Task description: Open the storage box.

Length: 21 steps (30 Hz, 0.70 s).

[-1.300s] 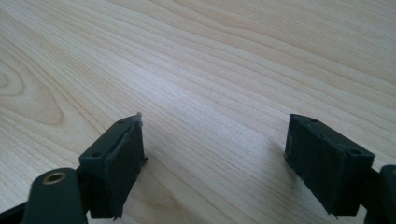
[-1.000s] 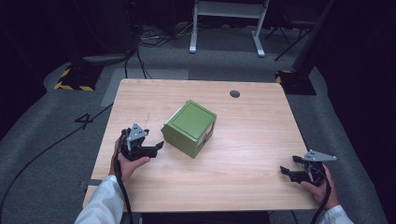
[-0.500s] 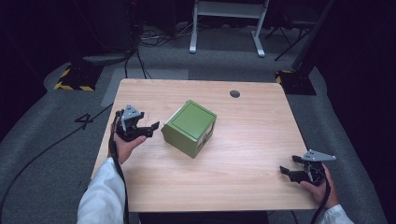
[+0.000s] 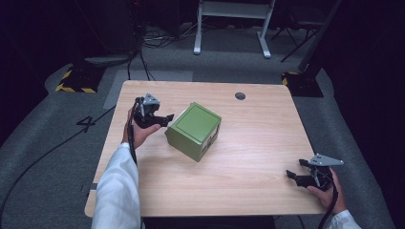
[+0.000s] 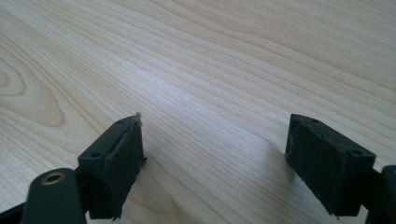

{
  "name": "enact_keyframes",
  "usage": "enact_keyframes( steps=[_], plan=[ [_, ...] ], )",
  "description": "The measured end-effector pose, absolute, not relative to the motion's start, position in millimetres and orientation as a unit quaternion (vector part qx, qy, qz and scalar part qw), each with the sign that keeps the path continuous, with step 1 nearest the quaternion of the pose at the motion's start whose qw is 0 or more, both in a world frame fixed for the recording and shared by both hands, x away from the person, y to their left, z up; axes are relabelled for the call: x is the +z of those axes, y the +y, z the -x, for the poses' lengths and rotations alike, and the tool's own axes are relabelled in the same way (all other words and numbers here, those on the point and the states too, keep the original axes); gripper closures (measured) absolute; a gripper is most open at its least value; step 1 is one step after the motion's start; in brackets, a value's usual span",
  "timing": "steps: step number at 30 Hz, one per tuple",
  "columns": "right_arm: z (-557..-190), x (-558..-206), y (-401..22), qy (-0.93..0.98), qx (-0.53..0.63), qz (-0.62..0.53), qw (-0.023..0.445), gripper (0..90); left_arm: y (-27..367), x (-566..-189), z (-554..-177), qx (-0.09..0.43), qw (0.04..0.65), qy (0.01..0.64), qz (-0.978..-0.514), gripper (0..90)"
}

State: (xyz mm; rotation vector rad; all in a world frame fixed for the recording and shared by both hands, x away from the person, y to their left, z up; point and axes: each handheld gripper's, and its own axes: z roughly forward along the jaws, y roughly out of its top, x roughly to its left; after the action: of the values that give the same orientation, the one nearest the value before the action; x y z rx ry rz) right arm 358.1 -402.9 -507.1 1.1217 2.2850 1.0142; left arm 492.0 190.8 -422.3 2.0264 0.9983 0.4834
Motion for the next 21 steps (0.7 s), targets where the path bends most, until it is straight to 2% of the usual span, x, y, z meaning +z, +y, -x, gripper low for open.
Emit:
enact_keyframes(
  steps=[10,14,17,18,19,20,21],
  plan=[
    [-357.9,-507.1,-402.9,0.818,0.363,-0.400,0.201,19.6,179.8,-441.8,-512.7,0.137,0.400,0.407,-0.810,27.4],
    [-357.6,-507.0,-402.6,0.818,0.362,-0.399,0.202,19.7,180.9,-446.4,-517.4,0.121,0.410,0.413,-0.804,24.2],
    [-357.6,-507.0,-402.6,0.818,0.362,-0.399,0.202,19.7,180.1,-453.5,-523.5,0.126,0.375,0.429,-0.812,25.0],
    [-357.6,-507.0,-402.6,0.818,0.362,-0.399,0.202,19.7,180.1,-453.5,-523.5,0.126,0.375,0.429,-0.812,22.0],
    [-357.6,-507.1,-402.6,0.818,0.362,-0.399,0.202,19.6,179.0,-457.4,-525.4,0.114,0.371,0.425,-0.818,22.0],
    [-357.5,-507.1,-402.5,0.818,0.362,-0.399,0.203,19.7,178.4,-462.1,-527.1,0.094,0.377,0.424,-0.818,26.5],
    [-357.4,-507.1,-402.4,0.818,0.362,-0.398,0.203,19.7,178.4,-462.1,-527.1,0.094,0.377,0.424,-0.818,25.5]
  ],
)
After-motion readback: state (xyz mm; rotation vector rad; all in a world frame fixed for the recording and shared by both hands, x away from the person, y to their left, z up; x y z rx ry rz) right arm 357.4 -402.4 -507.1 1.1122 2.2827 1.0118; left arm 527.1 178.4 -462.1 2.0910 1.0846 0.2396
